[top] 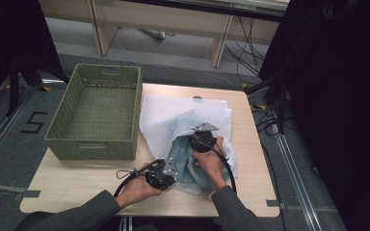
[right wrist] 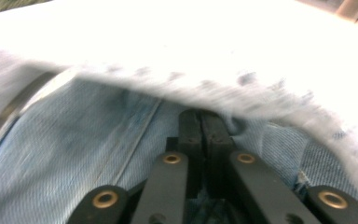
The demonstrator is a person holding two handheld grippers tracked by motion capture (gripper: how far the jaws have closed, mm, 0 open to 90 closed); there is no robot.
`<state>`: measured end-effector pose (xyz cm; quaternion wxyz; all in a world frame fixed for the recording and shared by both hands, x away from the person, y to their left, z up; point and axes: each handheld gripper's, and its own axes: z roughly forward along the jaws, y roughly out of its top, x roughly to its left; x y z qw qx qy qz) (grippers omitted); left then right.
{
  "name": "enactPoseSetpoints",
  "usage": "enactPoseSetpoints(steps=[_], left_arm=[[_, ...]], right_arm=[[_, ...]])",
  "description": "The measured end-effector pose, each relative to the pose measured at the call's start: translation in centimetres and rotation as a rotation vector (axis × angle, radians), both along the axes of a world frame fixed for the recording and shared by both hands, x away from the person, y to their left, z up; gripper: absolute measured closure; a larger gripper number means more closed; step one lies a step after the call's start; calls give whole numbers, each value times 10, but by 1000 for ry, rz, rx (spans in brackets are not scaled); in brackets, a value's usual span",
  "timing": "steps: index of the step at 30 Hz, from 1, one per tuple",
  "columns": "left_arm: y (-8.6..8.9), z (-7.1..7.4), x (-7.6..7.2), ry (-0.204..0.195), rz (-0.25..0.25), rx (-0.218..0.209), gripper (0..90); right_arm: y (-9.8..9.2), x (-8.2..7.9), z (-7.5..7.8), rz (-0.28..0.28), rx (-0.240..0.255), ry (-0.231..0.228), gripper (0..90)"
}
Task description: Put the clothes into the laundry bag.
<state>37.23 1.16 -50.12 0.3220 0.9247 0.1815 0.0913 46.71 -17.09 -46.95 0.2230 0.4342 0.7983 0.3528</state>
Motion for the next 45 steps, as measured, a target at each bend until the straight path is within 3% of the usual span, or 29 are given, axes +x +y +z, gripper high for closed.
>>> enactPoseSetpoints(steps=[1,2,3,7,9,11,12,13,15,18,19,20,21,24,25,28,30,32,33,34,36,37,39,40,43,44,45], left_arm=[[0,0,0,6,5,-7,857],[0,0,0,6,5,-7,856],[1,0,1,-1,0,-9,855],[0,-1,-1,17,18,-16,851],[0,-1,-1,16,17,-15,850],[1,0,0,2,-1,4,848],[0,-1,0,14,10,-6,848],[0,-1,0,15,13,-9,847],[0,-1,0,15,13,-7,847],[1,-1,0,19,14,-9,846],[0,-1,0,22,19,-13,846],[0,-1,0,22,19,-13,846],[0,-1,0,20,19,-13,846],[0,-1,0,20,18,-11,846],[0,-1,0,21,20,-14,846],[1,-1,0,16,15,-9,846],[0,-1,0,23,20,-16,845],[0,-1,0,18,18,-9,846],[0,-1,0,17,17,-10,847],[0,-1,-1,18,17,-9,848],[1,1,0,6,-4,15,851],[1,1,0,2,-7,19,852],[-1,0,-2,-1,3,0,854],[-1,0,-2,-6,-1,0,855],[0,1,-2,-15,-18,33,857],[0,1,-3,-10,-23,31,858],[-1,-1,-5,1,5,-2,858]], right_arm=[[1,-2,0,-6,22,45,819],[2,-5,2,11,26,62,780],[1,-7,3,50,7,60,734],[-10,-23,17,93,65,94,629],[-17,-31,24,108,99,89,567],[-23,-39,30,129,92,76,513],[-24,-45,34,121,110,91,490],[-29,-48,35,151,82,67,473],[-33,-61,38,139,91,127,440],[-38,-76,33,173,72,121,413],[-37,-81,32,170,73,138,403],[-34,-87,26,157,99,126,400],[-35,-89,24,184,65,142,394],[-31,-98,16,216,50,155,388],[-28,-102,14,214,62,193,385],[-19,-108,1,277,-5,205,368],[-11,-109,-10,282,-54,224,352],[-6,-105,-18,288,-128,229,425],[-3,-102,-21,271,-141,209,530],[-2,-98,-20,257,-155,218,601],[-1,-89,-22,218,-140,189,762],[0,-85,-23,197,-146,169,782],[1,-75,-21,169,-110,157,817],[1,-70,-18,162,-110,118,829],[7,-53,-12,128,-135,67,843],[9,-48,-12,117,-135,59,844],[10,-42,-12,103,-143,39,845]])
